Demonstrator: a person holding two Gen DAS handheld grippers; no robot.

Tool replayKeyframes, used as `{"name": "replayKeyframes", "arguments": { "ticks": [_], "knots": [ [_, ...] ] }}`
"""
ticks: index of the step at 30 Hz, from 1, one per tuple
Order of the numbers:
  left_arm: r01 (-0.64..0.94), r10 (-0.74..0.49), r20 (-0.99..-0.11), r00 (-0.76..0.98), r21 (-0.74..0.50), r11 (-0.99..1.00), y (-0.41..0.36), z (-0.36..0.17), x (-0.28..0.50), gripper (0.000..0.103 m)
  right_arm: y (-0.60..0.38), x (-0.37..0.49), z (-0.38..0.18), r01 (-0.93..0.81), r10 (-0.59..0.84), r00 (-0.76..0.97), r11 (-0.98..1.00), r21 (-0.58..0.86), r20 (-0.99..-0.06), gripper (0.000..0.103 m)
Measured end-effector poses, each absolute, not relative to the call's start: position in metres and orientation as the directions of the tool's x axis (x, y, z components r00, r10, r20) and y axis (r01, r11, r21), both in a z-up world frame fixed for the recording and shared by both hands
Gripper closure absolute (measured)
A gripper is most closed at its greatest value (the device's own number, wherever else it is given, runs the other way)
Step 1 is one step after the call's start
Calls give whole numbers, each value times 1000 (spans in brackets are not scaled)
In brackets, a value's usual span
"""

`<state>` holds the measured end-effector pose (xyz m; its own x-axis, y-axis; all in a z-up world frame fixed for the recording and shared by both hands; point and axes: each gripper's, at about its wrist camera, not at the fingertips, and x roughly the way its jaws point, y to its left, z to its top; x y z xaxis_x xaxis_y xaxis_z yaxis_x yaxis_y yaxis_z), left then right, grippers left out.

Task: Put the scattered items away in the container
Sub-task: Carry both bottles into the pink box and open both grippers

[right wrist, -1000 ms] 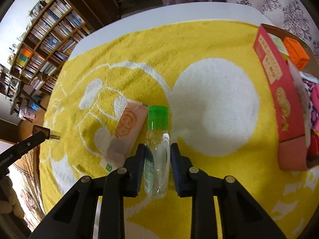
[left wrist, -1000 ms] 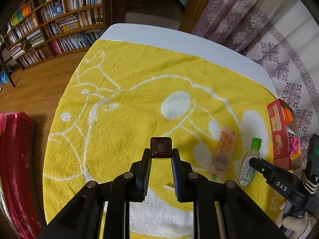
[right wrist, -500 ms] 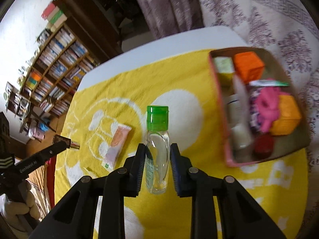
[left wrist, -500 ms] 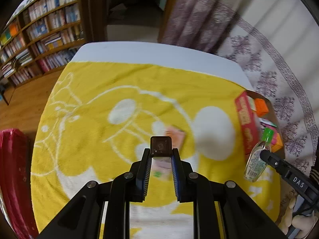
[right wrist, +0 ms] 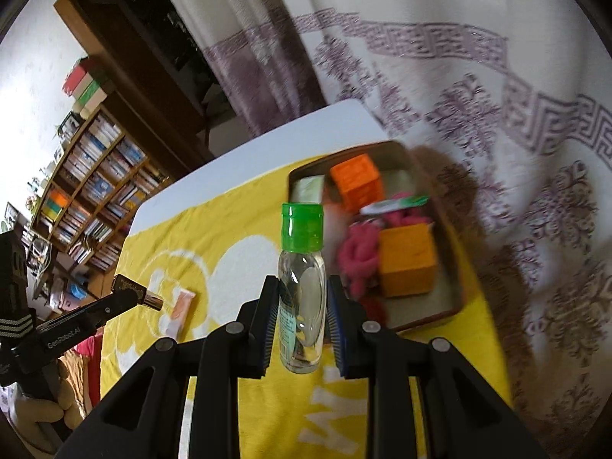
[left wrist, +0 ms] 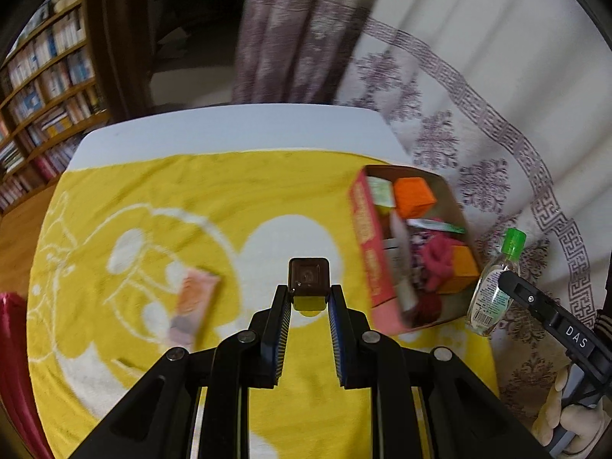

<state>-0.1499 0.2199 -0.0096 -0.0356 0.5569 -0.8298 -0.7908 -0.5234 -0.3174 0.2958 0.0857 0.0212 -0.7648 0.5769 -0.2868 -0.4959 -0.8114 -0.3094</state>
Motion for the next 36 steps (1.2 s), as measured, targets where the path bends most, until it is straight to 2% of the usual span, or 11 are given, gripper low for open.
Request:
{"name": "replayKeyframes", "arguments": {
  "ticks": [16, 17, 19, 20, 36],
  "knots": [
    [-827, 617, -786, 35, -370, -423, 319, 27, -96, 81, 108, 336, 88, -466, 546, -817, -814, -346, -184, 76],
    [-826, 618, -785, 44, -377, -420, 321, 29, -95, 78, 107, 335, 90, -459, 540, -822, -816, -351, -180, 76],
    [-821, 630, -775, 45, -387, -419, 322, 33, -95, 46, 104, 331, 95, -445, 528, -830, -820, -360, -177, 76],
    [-819, 641, -768, 19, -379, -430, 320, 37, -95, 43, 104, 329, 96, -436, 521, -835, -823, -365, -176, 76],
    [-748, 623, -778, -79, -366, -553, 267, 33, -134, 43, 101, 282, 101, -373, 486, -848, -831, -413, -211, 74]
  ]
}}
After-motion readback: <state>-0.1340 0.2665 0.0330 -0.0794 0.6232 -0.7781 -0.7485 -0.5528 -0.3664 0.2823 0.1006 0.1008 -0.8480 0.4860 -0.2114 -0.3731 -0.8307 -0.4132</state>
